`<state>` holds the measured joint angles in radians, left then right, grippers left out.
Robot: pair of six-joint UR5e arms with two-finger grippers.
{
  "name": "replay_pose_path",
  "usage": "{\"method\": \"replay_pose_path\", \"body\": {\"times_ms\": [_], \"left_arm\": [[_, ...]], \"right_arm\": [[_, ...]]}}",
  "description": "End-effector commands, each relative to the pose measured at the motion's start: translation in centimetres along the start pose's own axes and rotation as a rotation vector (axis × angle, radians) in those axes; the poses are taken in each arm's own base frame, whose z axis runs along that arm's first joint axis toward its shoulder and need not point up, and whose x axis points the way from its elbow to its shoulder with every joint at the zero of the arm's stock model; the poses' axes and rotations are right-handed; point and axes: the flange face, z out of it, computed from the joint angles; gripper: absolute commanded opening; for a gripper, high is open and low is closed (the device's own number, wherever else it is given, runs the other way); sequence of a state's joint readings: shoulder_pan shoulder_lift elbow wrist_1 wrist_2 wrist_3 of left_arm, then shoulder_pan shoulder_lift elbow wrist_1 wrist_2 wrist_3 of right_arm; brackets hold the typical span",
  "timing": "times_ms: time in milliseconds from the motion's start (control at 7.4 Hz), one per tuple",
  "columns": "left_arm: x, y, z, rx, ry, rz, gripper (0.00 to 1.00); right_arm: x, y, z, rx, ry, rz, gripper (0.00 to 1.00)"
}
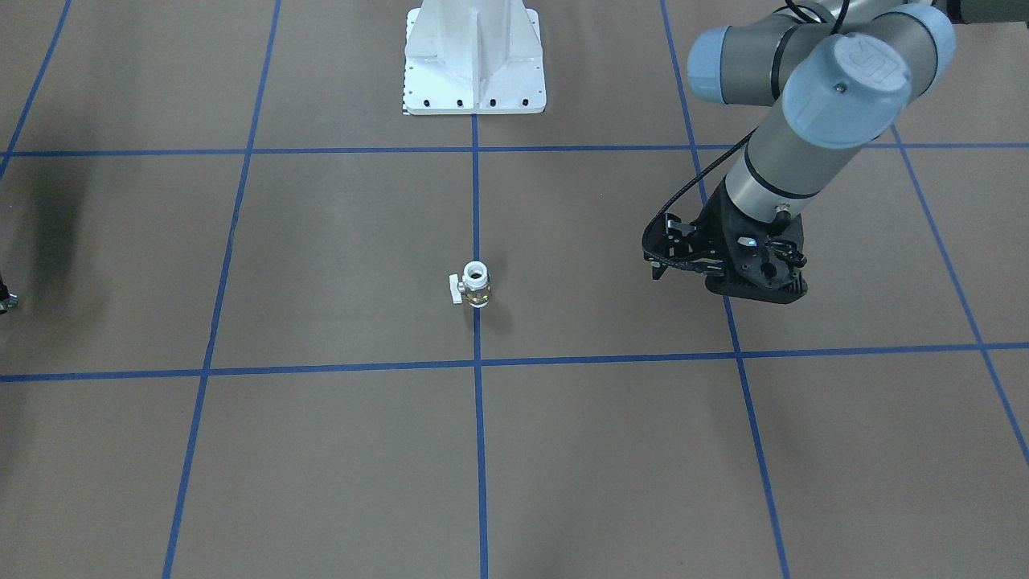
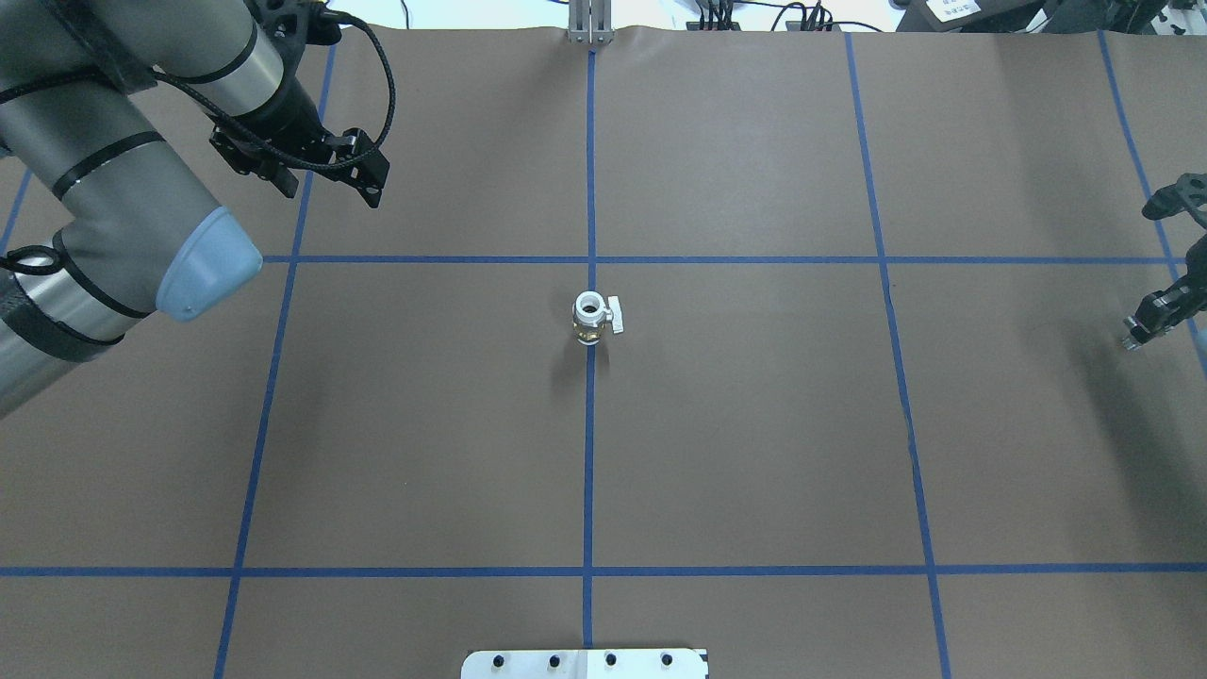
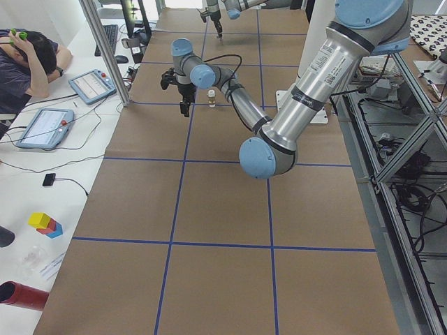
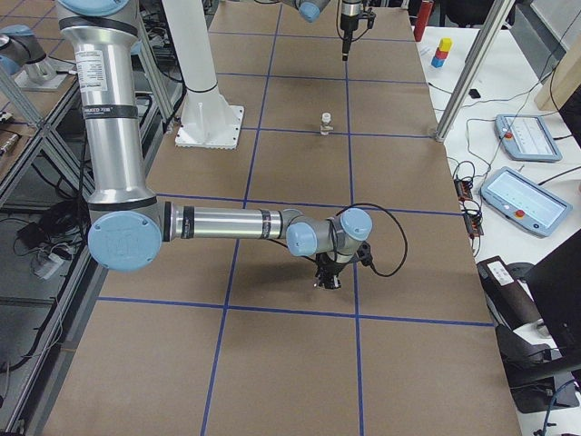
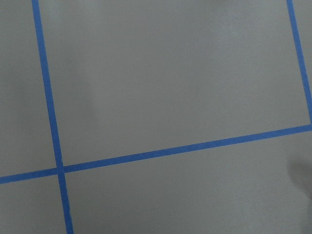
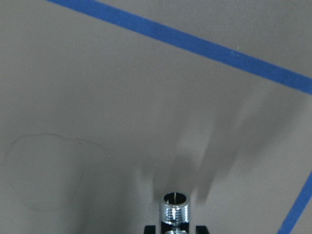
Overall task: Assemble PPR valve and pipe with both arms
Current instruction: 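Grasp the chrome pipe fitting with the right gripper and lift it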
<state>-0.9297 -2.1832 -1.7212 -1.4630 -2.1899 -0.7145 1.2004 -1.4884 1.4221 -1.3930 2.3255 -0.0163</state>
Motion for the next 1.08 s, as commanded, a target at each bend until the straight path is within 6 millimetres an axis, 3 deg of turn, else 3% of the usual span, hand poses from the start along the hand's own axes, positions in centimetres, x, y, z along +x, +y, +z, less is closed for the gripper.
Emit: {"method": "replay_pose_path", "body": {"times_ms": [0, 135, 270, 405, 541, 676, 811, 946], "left_arm": [[-0.4, 0.0, -0.1, 0.004, -0.001, 0.004, 1.00], [-1.9, 0.4, 0.1, 0.002, -0.010, 0.060, 1.00], [-4.9, 1.4, 1.1, -0.016, -0.030, 0.123, 1.00], [-9.1, 1.2, 0.6, -0.011, -0.057, 0.138, 1.00], [-14.5, 0.8, -0.4, -0.006, -0.089, 0.219, 1.00], [-20.8, 0.4, -1.7, -0.008, -0.125, 0.262, 1.00], [-26.1, -0.2, -2.8, -0.015, -0.155, 0.291, 1.00], [-30.1, -0.7, -3.7, -0.021, -0.173, 0.291, 1.00]], "right_arm": [[-0.1, -2.0, -4.9, 0.099, -0.057, 0.001, 0.00], [0.0, -3.2, -7.6, 0.128, -0.103, 0.026, 0.00], [-1.4, -5.9, -11.7, 0.142, -0.123, 0.050, 0.00], [-4.8, -8.6, -15.7, 0.142, -0.122, 0.055, 0.00], [-8.7, -10.9, -20.0, 0.137, -0.119, 0.094, 0.00], [-12.9, -12.0, -22.4, 0.149, -0.132, 0.133, 0.00], [-19.4, -13.2, -23.0, 0.151, -0.153, 0.243, 0.00], [-27.2, -15.6, -23.9, 0.150, -0.167, 0.372, 0.00]]}}
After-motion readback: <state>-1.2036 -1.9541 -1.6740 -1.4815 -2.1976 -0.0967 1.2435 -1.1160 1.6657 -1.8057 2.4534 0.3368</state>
